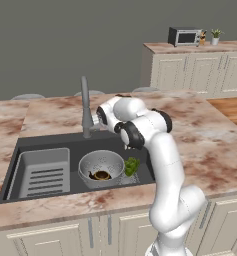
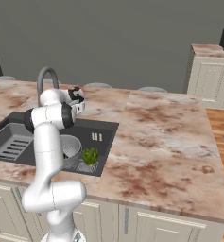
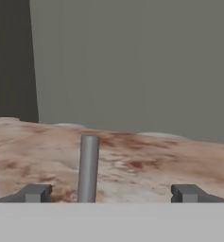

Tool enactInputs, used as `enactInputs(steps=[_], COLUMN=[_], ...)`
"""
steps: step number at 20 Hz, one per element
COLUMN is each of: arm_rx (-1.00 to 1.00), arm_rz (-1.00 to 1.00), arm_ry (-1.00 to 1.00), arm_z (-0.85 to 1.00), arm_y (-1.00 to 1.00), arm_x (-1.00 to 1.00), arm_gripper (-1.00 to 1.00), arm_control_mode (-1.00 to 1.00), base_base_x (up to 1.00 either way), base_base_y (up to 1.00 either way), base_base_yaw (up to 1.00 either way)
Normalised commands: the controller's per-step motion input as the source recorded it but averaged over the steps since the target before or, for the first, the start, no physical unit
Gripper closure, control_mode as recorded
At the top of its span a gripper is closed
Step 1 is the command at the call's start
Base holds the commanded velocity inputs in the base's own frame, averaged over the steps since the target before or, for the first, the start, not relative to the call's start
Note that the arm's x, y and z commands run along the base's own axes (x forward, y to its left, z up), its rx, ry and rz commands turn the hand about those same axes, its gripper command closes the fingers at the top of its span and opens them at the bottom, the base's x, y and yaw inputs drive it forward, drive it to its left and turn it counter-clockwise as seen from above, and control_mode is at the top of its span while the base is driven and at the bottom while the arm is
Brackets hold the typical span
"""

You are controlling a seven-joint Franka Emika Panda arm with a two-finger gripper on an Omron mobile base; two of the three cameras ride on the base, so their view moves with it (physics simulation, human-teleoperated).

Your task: Pick the colander and teapot and place them in the sink. Then turn on the water.

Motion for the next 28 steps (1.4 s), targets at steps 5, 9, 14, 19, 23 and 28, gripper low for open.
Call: enactInputs(steps=[5,9,14,19,23,28], arm_rx=[0.00,0.00,0.00,0.00,0.01,0.02], arm_rz=[-0.18,-0.26,-0.27,-0.29,-0.26,-0.16], arm_ry=[0.00,0.00,0.00,0.00,0.00,0.00], arm_z=[0.00,0.00,0.00,0.00,0.00,0.00], arm_y=[0.00,-0.04,-0.03,-0.17,-0.28,-0.35], arm_x=[0.00,-0.06,-0.06,-0.13,-0.19,-0.20], arm_gripper=[-1.00,-1.00,-1.00,-1.00,-1.00,-1.00], arm_control_mode=[-1.00,-1.00,-1.00,-1.00,-1.00,-1.00], base_base_x=[0.00,0.00,0.00,0.00,0.00,0.00], base_base_y=[0.00,0.00,0.00,0.00,0.00,0.00], base_base_yaw=[0.00,0.00,0.00,0.00,0.00,0.00])
